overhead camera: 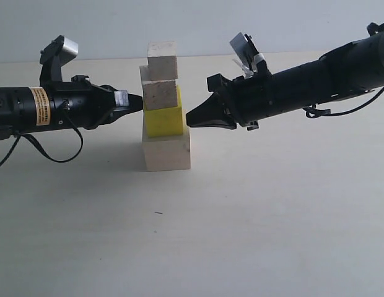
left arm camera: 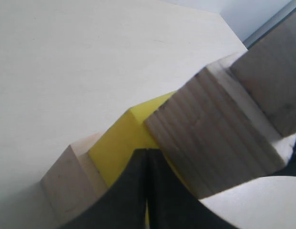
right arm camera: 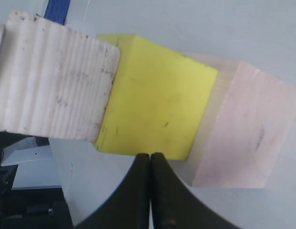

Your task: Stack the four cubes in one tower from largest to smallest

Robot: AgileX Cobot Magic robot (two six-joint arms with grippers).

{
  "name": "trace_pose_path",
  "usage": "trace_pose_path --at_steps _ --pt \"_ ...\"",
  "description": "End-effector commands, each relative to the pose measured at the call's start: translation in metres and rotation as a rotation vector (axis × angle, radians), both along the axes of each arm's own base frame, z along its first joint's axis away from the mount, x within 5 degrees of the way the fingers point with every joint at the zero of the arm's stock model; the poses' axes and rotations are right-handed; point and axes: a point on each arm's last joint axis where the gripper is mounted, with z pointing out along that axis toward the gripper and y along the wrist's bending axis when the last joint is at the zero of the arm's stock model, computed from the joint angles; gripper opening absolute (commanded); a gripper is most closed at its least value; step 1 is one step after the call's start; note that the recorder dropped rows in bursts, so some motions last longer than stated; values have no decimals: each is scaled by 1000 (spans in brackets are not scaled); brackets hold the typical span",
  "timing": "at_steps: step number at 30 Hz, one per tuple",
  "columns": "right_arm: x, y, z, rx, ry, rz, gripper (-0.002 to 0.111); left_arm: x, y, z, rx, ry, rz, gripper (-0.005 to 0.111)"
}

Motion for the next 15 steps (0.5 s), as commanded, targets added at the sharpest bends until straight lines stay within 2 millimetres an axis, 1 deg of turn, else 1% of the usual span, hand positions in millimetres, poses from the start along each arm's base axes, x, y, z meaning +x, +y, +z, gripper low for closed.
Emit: trace_pose_path --at_steps 1,15 --pt "2 1 2 -5 -16 4 0 2 1 2 -3 -7 4 0" --pt "2 1 2 -9 -46 20 0 2 1 2 -2 -8 2 0"
